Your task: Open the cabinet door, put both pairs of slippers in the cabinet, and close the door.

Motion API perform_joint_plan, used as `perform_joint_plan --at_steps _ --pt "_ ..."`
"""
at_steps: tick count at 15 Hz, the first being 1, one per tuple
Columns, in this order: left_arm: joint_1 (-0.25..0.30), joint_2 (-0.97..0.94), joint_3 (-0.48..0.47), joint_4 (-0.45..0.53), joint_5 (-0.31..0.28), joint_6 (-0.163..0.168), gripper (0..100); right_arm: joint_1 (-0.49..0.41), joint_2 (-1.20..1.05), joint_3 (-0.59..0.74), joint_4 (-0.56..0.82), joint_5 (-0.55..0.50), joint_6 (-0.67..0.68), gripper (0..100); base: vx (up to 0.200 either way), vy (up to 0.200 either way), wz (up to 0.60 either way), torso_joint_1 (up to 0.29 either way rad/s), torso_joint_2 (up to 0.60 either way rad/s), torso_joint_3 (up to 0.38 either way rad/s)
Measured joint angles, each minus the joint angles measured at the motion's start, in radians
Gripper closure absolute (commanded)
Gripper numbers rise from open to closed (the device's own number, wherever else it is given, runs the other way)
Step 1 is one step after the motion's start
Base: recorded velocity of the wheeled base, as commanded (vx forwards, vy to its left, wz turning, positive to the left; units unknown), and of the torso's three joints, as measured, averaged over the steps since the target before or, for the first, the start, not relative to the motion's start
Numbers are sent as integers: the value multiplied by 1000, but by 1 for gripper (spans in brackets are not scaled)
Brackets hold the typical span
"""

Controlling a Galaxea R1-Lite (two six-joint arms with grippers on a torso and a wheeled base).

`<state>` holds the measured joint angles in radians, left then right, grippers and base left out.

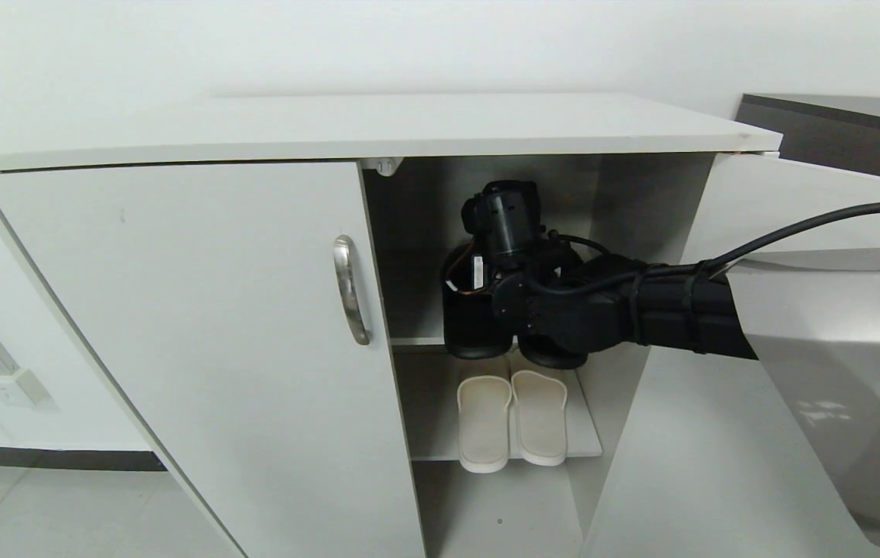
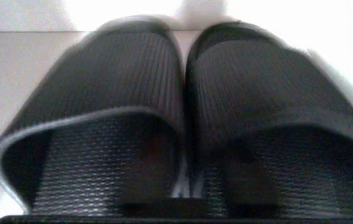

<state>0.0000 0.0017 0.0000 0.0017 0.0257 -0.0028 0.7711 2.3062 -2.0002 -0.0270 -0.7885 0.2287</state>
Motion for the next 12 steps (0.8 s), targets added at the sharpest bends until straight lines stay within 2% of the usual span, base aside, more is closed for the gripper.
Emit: perform_joint_plan --at_steps 6,12 --pt "0 0 0 0 1 0 100 8 -15 13 15 0 7 0 0 0 0 0 0 0" --pt "0 0 0 0 1 0 100 73 -163 241 8 -5 54 0 0 0 0 0 0 0"
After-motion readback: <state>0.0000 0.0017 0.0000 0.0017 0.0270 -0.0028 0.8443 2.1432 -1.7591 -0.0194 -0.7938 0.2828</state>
